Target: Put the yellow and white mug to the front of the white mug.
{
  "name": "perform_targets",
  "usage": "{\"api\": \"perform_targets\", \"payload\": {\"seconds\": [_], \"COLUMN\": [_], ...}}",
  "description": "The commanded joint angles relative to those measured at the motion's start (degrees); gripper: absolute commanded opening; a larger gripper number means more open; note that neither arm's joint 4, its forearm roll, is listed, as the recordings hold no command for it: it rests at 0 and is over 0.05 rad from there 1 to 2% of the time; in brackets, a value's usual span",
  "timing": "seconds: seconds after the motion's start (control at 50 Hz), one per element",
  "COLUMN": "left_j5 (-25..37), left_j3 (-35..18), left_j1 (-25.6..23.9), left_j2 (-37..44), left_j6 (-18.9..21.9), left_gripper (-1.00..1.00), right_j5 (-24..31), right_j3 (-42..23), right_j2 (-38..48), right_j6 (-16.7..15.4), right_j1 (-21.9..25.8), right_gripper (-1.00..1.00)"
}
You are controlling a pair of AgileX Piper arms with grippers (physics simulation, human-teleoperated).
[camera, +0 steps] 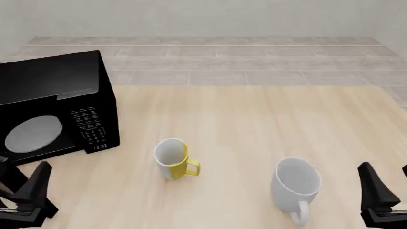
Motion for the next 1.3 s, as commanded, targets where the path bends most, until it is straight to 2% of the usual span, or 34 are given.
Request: {"api": "perform_targets", "payload": {"seconds": [0.02,0.1,0.14,0.2,0.3,0.32,0.38,0.48,0.68,0.74,0.84,0.88,0.94,0.96,1.18,1.3], "left_j5": [-1.63,-1.67,-1.70,-1.76,-1.87,-1.90,-1.97,-1.98,-1.77,-1.75,-1.74,-1.73,-1.74,-1.74,-1.74,-1.75], "left_j3": [1.34,1.29,1.28,1.26,1.23,1.23,1.24,1.23,1.11,1.09,1.07,1.07,1.07,1.07,1.07,1.07], "left_j1": [1.56,1.56,1.56,1.56,1.57,1.56,1.56,1.56,1.56,1.56,1.56,1.56,1.55,1.55,1.55,1.56], "left_j2": [-1.20,-1.12,-1.06,-0.96,-0.82,-0.79,-0.74,-0.71,-0.82,-0.81,-0.81,-0.82,-0.81,-0.81,-0.80,-0.78], "left_j6": [-1.54,-1.54,-1.55,-1.57,-1.56,-1.57,-1.56,-1.56,-1.56,-1.56,-1.56,-1.56,-1.57,-1.56,-1.56,-1.57], "left_gripper": [1.00,1.00,1.00,1.00,1.00,1.00,1.00,1.00,1.00,1.00,1.00,1.00,1.00,1.00,1.00,1.00], "right_j5": [0.21,-0.03,-0.19,-1.88,-0.08,0.41,-0.23,-2.01,-2.51,-2.66,-2.15,-2.05,-2.72,-2.12,-1.19,-1.11], "right_j3": [-0.32,-0.32,-0.19,-0.14,-2.90,-3.79,-5.35,-8.31,-15.63,-18.11,-21.95,-23.10,-24.04,-25.04,-30.52,-31.99], "right_j2": [0.22,1.03,1.29,4.09,5.47,5.65,7.79,13.75,25.87,30.40,36.78,39.18,43.03,44.36,52.36,55.72], "right_j6": [-0.09,-0.18,-2.01,-1.86,-3.62,-3.06,-6.96,-10.45,-14.29,-13.83,-17.87,-18.02,-20.86,-21.06,-23.61,-23.12], "right_j1": [0.62,0.66,0.52,0.52,2.56,3.60,6.34,11.40,20.12,22.26,27.81,29.01,31.51,33.28,37.23,39.18], "right_gripper": [1.00,1.00,1.00,1.00,1.00,1.00,1.00,1.00,1.00,1.00,1.00,1.00,1.00,1.00,1.00,1.00]}}
